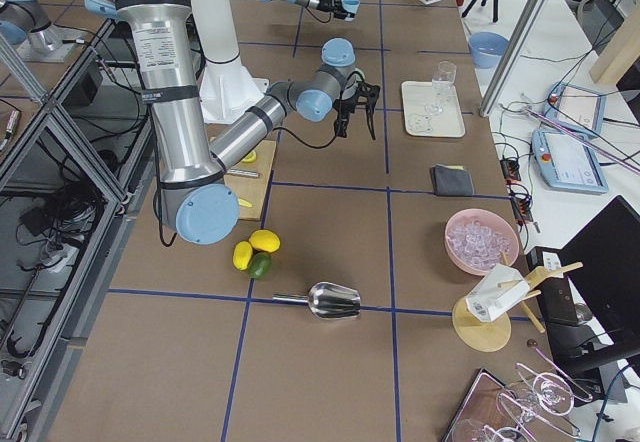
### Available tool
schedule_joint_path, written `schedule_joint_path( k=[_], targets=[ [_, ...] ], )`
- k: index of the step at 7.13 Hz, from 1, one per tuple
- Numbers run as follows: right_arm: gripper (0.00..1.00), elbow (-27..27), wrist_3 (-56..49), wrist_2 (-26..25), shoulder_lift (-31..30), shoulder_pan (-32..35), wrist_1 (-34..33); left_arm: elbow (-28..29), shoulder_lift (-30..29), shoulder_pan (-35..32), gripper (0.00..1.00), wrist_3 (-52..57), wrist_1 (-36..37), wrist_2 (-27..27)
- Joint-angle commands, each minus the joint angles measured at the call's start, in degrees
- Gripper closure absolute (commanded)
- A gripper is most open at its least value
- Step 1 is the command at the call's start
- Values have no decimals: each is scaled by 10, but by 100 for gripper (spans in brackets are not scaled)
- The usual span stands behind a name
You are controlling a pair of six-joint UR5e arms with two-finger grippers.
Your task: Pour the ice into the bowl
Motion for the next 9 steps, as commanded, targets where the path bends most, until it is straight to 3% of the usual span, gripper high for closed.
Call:
schedule_joint_path(
  k=[1,4,6,7,9],
  targets=[
    [0,0,0,0,1,0,0,35,-21,3,91,-3,-14,2],
    [0,-1,0,1,2,0,0,45,-23,3,82,-1,-35,0],
    [0,0,0,1,2,0,0,53,-24,3,67,-2,-35,0],
    [0,1,0,1,2,0,0,52,-23,3,51,-2,-35,-1],
    [0,2,1,1,1,1,0,51,-22,3,33,-2,-35,-2]
  ],
)
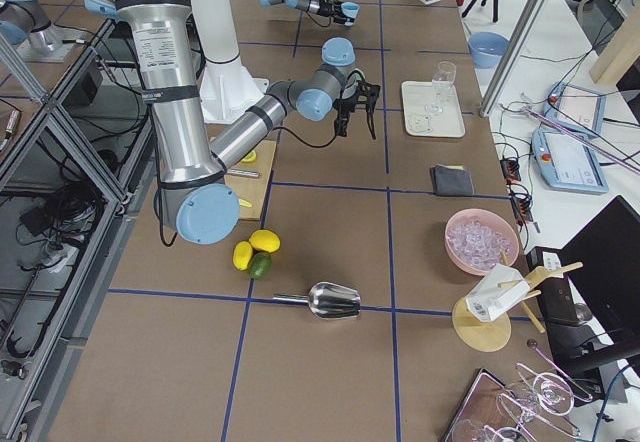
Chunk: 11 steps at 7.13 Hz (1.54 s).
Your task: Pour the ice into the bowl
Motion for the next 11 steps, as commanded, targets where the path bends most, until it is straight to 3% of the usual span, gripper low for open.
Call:
schedule_joint_path(
  k=[1,2,5,7,11],
  targets=[
    [0,2,1,0,0,0,0,0,1,0,27,-1,0,-1],
    [0,5,1,0,-2,1,0,1,2,0,25,-2,1,-2],
    [0,5,1,1,-1,1,-1,-1,6,0,1,-1,0,-19],
    [0,4,1,1,-1,1,-1,-4,8,0,0,1,-7,-29],
    [0,4,1,1,-1,1,-1,-77,76,-2,0,24,-20,-157]
  ],
)
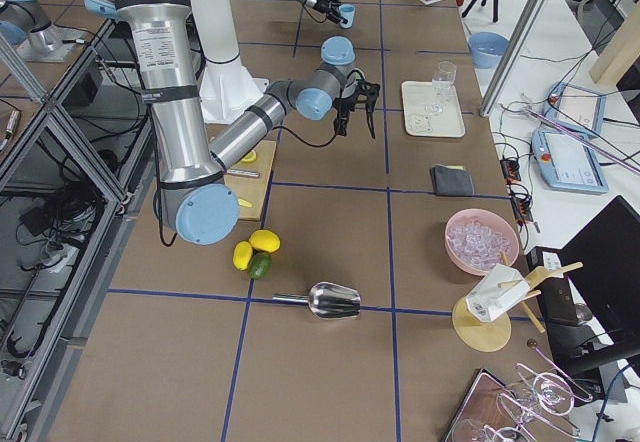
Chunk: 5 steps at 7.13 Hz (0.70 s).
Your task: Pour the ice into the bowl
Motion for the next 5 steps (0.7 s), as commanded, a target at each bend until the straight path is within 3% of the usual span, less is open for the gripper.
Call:
schedule_joint_path(
  k=[1,5],
  targets=[
    [0,0,0,1,-1,0,0,-30,37,0,0,2,1,-94],
    [0,0,0,2,0,0,0,-106,71,2,0,71,4,-255]
  ],
)
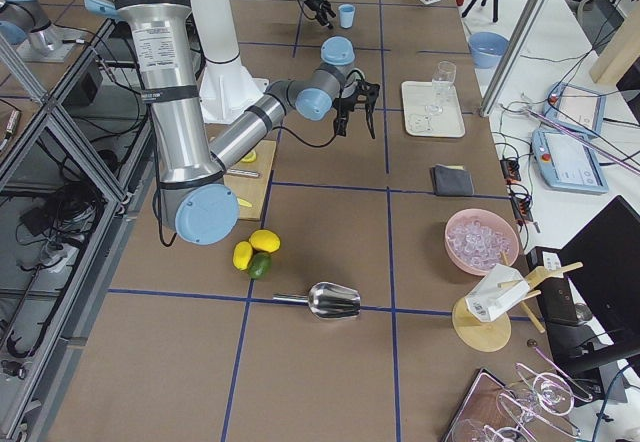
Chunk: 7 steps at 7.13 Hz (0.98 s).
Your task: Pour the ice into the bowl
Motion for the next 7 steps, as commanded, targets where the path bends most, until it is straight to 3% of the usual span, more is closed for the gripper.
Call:
schedule_joint_path(
  k=[1,4,6,7],
  targets=[
    [0,-1,0,-1,2,-2,0,-63,43,-2,0,47,1,-52],
    [0,-2,41,-24,26,-52,2,-104,90,-47,0,139,0,-165],
    [0,-29,135,-142,98,-166,0,-94,90,-164,0,278,-1,-282],
    [0,-71,173,-159,151,-192,0,-93,91,-199,0,339,-3,-332]
  ],
)
